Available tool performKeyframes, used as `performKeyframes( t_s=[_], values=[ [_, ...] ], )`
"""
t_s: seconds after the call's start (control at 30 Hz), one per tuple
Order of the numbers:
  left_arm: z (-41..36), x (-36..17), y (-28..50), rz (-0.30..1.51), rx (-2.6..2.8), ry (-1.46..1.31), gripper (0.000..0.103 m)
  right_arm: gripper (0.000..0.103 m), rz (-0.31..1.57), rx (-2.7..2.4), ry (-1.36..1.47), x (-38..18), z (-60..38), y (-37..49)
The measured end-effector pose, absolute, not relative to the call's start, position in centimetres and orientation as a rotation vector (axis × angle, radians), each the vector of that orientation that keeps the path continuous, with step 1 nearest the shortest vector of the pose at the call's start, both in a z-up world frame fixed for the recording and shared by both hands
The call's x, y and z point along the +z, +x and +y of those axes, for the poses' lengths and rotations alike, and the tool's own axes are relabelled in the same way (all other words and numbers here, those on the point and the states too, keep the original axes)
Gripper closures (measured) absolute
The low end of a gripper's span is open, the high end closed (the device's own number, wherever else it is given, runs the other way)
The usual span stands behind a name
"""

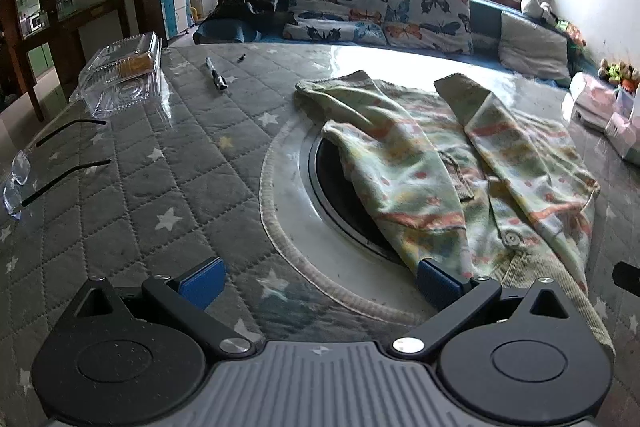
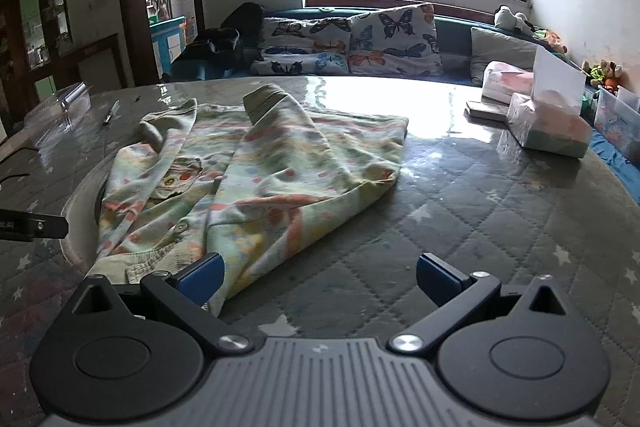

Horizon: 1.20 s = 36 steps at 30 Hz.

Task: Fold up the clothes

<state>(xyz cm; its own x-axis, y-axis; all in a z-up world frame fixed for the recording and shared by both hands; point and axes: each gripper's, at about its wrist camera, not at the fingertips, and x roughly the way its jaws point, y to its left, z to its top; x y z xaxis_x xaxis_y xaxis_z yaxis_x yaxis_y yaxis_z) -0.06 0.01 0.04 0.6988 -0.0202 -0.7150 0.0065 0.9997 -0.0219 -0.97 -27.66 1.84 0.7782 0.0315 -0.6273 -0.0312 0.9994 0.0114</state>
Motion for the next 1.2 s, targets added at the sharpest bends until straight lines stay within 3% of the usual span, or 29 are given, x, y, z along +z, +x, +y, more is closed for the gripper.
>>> performKeyframes(
  t_s=[1.2],
  values=[
    [-4.0, 0.4, -0.9, 0.805, -0.087, 0.058, 0.000, 0.000, 0.711, 0.076, 0.017, 1.4, -26.4, -1.6]
  ],
)
